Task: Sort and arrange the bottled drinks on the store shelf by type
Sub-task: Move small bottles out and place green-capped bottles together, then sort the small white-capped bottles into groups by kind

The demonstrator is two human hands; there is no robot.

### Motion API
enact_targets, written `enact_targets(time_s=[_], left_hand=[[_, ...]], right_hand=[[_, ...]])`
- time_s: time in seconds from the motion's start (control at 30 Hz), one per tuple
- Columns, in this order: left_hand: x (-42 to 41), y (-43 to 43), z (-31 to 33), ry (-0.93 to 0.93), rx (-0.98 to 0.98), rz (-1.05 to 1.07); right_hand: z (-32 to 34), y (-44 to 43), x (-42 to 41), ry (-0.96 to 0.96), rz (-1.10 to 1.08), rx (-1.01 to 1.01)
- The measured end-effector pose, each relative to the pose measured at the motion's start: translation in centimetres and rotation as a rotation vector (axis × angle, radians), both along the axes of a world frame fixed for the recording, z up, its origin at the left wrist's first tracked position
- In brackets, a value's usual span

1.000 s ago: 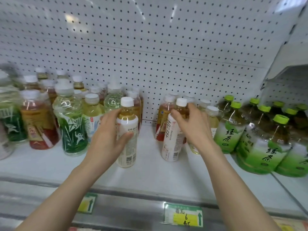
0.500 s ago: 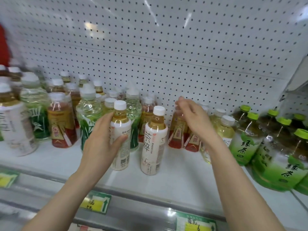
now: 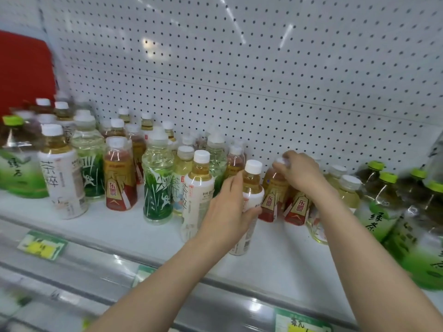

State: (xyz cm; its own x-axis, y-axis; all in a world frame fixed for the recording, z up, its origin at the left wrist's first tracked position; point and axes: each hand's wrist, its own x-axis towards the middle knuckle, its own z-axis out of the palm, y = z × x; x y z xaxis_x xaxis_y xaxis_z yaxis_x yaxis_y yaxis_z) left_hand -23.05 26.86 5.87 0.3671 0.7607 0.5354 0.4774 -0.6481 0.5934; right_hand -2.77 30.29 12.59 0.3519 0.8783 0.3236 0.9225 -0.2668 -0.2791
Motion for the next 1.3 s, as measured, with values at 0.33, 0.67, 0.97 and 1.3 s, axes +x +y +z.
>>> enact_targets(time_s=[0.33, 0.67, 0.97, 1.3], left_hand=[[-7.9, -1.3, -1.3, -0.041, 0.149, 0.001], [-8.1, -1.0, -1.3, 0.050, 0.170, 0.140], [-7.3, -0.4, -2.3, -0.018, 0.183, 0.161], [-7.5, -0.6, -2.4, -0.031, 0.162, 0.155]], right_hand=[[-0.7, -1.5, -7.5, 0.089, 0.203, 0.066], [-2.7, -2.3, -1.8, 0.021, -0.109, 0.355], [-2.1, -0.6, 3.1, 0.129, -0.187, 0.201], [-3.2, -0.3, -4.4, 0.154, 0.076, 0.300]])
